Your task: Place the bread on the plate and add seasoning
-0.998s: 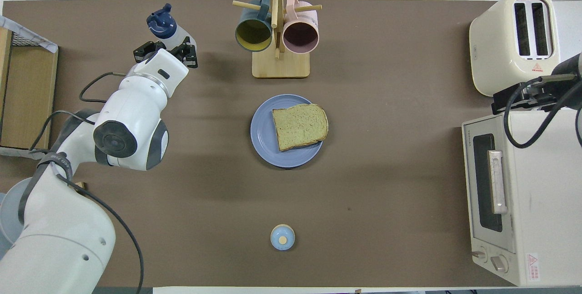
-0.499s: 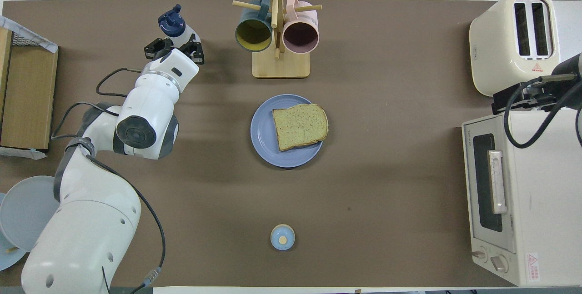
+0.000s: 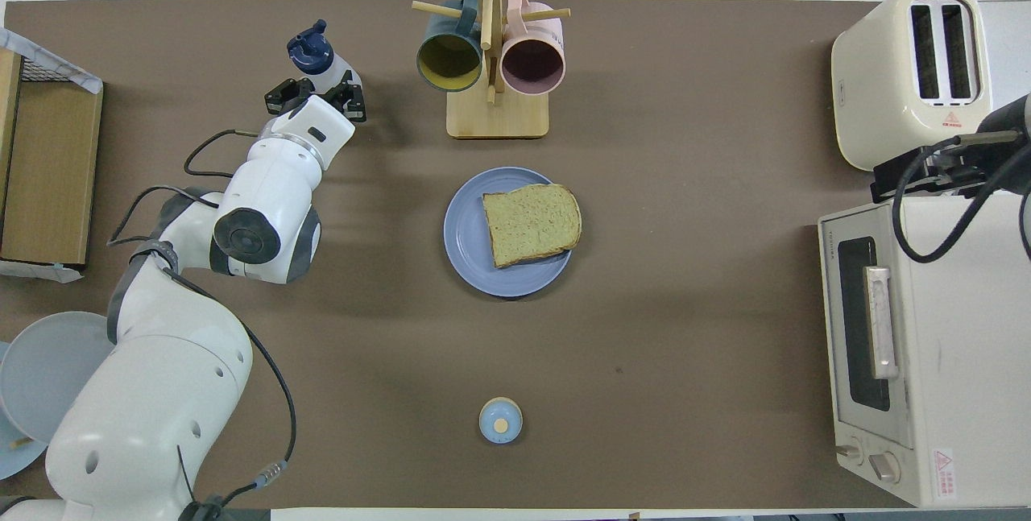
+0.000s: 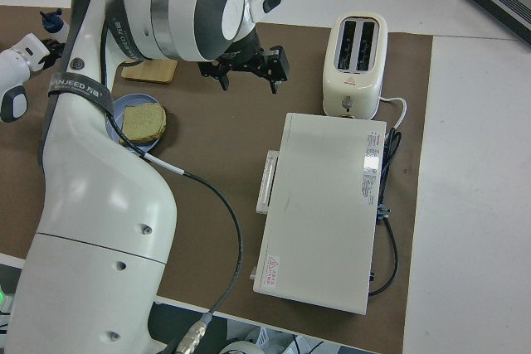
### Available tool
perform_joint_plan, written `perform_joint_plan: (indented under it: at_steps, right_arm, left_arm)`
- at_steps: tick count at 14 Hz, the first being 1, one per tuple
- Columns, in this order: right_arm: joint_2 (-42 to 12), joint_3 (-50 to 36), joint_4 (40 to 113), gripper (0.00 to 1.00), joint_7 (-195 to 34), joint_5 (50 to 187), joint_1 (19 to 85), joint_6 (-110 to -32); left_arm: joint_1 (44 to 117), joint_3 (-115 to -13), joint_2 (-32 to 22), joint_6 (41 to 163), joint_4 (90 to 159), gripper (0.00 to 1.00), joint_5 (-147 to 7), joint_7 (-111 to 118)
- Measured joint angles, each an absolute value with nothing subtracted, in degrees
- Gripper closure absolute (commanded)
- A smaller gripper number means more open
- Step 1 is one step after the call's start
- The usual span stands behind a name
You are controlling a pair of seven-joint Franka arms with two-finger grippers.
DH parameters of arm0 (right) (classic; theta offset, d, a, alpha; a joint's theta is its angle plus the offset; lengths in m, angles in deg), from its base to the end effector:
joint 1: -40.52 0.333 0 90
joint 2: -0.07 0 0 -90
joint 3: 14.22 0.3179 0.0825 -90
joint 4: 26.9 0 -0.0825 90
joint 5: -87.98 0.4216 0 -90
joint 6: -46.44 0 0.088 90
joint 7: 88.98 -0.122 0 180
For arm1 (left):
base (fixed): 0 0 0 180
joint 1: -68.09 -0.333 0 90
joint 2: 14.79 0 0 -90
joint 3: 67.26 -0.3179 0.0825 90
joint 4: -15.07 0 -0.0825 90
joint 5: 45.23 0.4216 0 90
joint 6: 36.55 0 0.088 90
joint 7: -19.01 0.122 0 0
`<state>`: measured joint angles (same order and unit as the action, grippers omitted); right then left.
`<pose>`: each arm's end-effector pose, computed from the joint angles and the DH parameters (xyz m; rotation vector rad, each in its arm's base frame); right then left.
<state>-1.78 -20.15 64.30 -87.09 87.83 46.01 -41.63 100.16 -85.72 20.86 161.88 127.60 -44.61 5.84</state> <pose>0.5951 -0.0040 0.5789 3.1342 0.0396 -0.1362 0.6722 -0.1867 0.2368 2.7546 -0.2305 1.3567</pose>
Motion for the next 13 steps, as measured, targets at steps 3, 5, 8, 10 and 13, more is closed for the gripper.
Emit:
perform_joint_plan:
  at_steps: [3, 5, 8, 10, 13]
  right_arm:
    - [-1.78, -20.15, 64.3, 0.0, -87.09, 87.83, 46.01, -41.63]
    - [-1.78, -20.15, 64.3, 0.0, -87.09, 87.83, 46.01, -41.63]
    - [-1.78, -20.15, 64.3, 0.0, -87.09, 87.83, 46.01, -41.63]
    - [-1.78, -20.15, 64.3, 0.0, -87.09, 87.83, 46.01, -41.63]
    - [-1.78, -20.15, 64.3, 0.0, -87.09, 87.83, 46.01, -41.63]
  left_arm:
    - [96.78, -82.34, 20.44, 161.8, 127.36, 0.78, -44.44, 5.84]
    - [96.74, -82.28, 20.42, 161.76, 127.35, 0.05, -44.44, 5.84]
    - [96.73, -82.25, 20.44, 161.64, 127.34, 0.0, -44.44, 5.84]
    - [96.73, -82.16, 20.54, 161.55, 127.35, 0.0, -44.44, 5.83]
    - [96.73, -81.9, 20.57, 161.56, 127.44, 0.0, -44.45, 5.81]
